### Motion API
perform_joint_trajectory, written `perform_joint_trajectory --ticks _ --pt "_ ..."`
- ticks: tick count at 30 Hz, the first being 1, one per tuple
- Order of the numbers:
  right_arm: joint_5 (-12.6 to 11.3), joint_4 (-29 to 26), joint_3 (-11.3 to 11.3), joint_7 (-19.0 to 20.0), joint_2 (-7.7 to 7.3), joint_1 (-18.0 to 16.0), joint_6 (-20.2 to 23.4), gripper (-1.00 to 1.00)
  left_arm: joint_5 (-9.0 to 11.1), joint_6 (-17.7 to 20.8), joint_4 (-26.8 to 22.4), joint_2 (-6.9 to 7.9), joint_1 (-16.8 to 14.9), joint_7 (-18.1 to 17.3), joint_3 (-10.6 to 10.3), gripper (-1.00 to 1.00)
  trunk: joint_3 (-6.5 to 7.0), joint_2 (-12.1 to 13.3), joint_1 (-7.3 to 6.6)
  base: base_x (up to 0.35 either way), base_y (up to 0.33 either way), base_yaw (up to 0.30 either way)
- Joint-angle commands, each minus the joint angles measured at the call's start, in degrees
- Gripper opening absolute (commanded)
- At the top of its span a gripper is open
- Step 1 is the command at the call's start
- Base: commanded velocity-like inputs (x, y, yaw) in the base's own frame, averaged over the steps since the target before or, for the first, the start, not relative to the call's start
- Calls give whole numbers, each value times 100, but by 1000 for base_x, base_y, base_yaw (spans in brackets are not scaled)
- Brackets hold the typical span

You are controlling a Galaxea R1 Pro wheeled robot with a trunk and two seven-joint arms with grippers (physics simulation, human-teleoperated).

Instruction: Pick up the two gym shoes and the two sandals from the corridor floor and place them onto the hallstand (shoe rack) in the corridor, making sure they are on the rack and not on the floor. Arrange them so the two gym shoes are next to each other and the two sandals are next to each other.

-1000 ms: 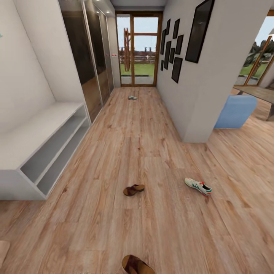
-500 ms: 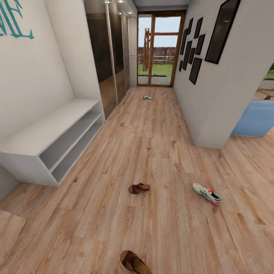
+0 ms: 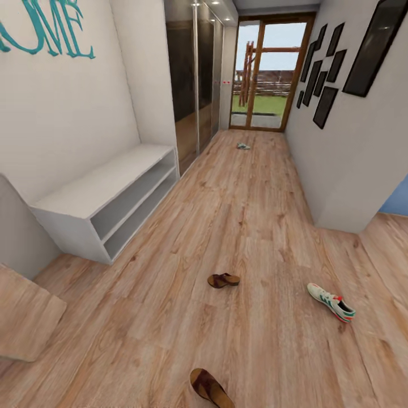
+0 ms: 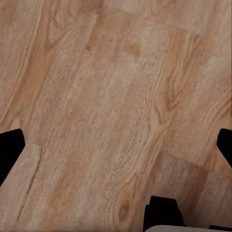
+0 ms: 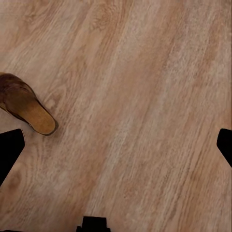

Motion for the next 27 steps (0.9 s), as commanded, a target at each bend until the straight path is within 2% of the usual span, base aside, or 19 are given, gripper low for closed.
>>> perform_joint_trajectory --ticks 1,13,23,26,27 --pt "51 1 2 -18 -2 -1 -11 100 25 -19 6 -1 -4 -1 4 100 -4 -2 0 -2 -3 279" --pt "51 -8 2 -18 -2 -1 -11 100 25 -19 11 -1 -6 -15 -2 100 -4 -2 0 -1 -1 271" --pt "69 -18 15 1 -2 -1 -11 100 25 -12 -5 19 -33 -18 -5 100 -4 -2 0 0 0 82" --pt "150 -370 35 32 -7 -17 8 100 -2 49 -56 29 -108 -36 -18 100 -4 -2 0 0 0 9" --pt "286 -610 39 39 -26 -50 28 100 -17 70 -157 30 -212 -36 -34 100 -4 -2 0 0 0 4"
